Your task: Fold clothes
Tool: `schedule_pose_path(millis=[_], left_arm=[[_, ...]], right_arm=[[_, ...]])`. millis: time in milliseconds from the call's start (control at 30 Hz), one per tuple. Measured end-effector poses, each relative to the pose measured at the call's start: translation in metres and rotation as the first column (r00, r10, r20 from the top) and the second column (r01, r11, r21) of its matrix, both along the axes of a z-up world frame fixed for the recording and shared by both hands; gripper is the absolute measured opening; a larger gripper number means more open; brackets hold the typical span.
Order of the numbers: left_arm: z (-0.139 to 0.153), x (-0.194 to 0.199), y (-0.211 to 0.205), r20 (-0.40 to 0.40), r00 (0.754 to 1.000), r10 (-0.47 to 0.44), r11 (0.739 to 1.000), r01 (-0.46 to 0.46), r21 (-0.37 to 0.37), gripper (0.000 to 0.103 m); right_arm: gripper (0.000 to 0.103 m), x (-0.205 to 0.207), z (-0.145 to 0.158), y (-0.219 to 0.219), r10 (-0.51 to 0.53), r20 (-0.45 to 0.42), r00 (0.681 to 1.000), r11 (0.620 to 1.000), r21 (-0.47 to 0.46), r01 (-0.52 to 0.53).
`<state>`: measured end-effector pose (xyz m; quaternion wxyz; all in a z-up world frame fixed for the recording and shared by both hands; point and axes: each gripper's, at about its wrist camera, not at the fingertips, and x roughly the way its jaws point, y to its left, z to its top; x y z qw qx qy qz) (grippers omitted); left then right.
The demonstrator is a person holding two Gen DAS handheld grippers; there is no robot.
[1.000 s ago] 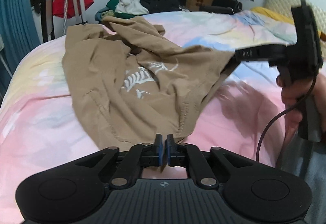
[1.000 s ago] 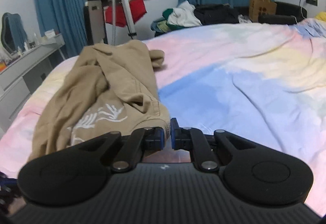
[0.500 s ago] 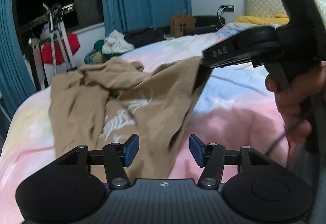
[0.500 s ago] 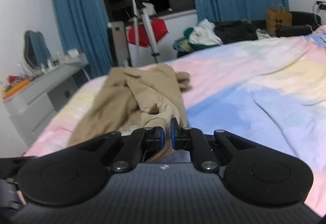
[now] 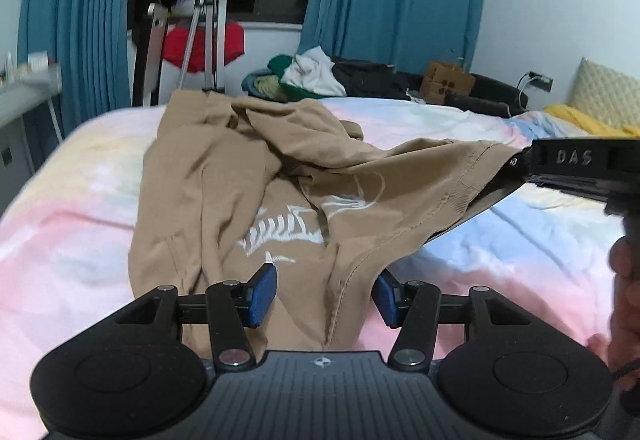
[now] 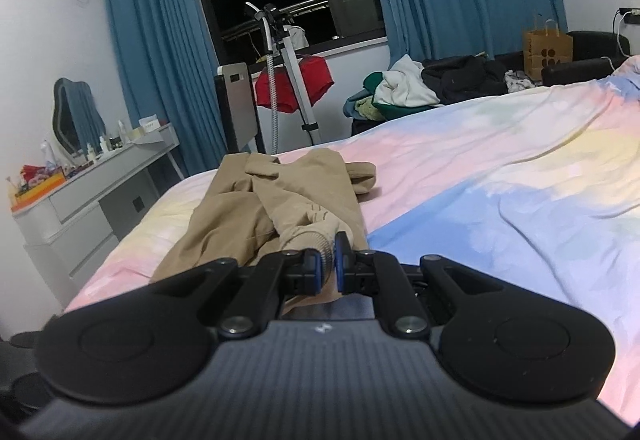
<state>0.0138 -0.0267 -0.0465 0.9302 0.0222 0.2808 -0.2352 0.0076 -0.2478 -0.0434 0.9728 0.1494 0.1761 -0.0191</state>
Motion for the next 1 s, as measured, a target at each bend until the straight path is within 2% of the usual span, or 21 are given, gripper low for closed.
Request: schedule_pose_path(millis=[133,267,333,400,500,733,833,900,1000], left_arm=[[0.006,-0.003,0.017,-0.03,0.999,0.019,0.998,-0.021,-0.06,0.054],[0.011,-0.002,0.033,-0.061,0.996,0.066,0.99,-0.073,-0.118,0.049],[0.012,0.001,0.036,-0.075,0.994,0.074,0.989,-0.083,-0.126,0.049],[0.009,0.003,0.032,-0.088,0.994,0.062,0.99,-0.072,-0.118,0.049],[0.008,0.0,0.018,-0.063,0.998,0.0,0.997,-0.004,-0.073,0.049],[0.0,-0.017,-0.016,0.028,0.99,-0.137,0.989,0.135,0.052,0.066],[-0.007,-0.018,-0.022,0.035,0.993,-0.115,0.99,0.112,0.09,0.065],[-0.01,-0.011,-0.015,0.005,0.998,-0.065,0.996,0.064,0.059,0.065],[-0.01,0.001,0.001,-0.028,0.998,0.054,0.999,-0.054,0.01,0.064]], right_arm=[[0.009,0.003,-0.004,-0.004,-0.02,-0.035,0.999,1.0,0.007,0.021],[0.009,0.008,-0.009,-0.005,-0.033,-0.077,0.997,0.999,0.006,0.033],[0.009,0.009,-0.01,-0.006,-0.035,-0.087,0.996,0.999,0.007,0.036],[0.009,0.007,-0.01,-0.005,-0.03,-0.083,0.996,0.999,0.013,0.031],[0.009,0.007,-0.009,-0.003,-0.02,-0.077,0.997,1.0,0.01,0.021],[0.009,0.004,-0.007,-0.004,-0.013,-0.069,0.998,1.0,0.024,0.015],[0.009,0.003,-0.006,-0.005,-0.012,-0.062,0.998,1.0,0.027,0.014],[0.009,0.002,-0.006,-0.004,-0.013,-0.058,0.998,0.999,0.03,0.015],[0.009,0.001,-0.005,-0.004,-0.017,-0.052,0.999,0.999,0.034,0.018]])
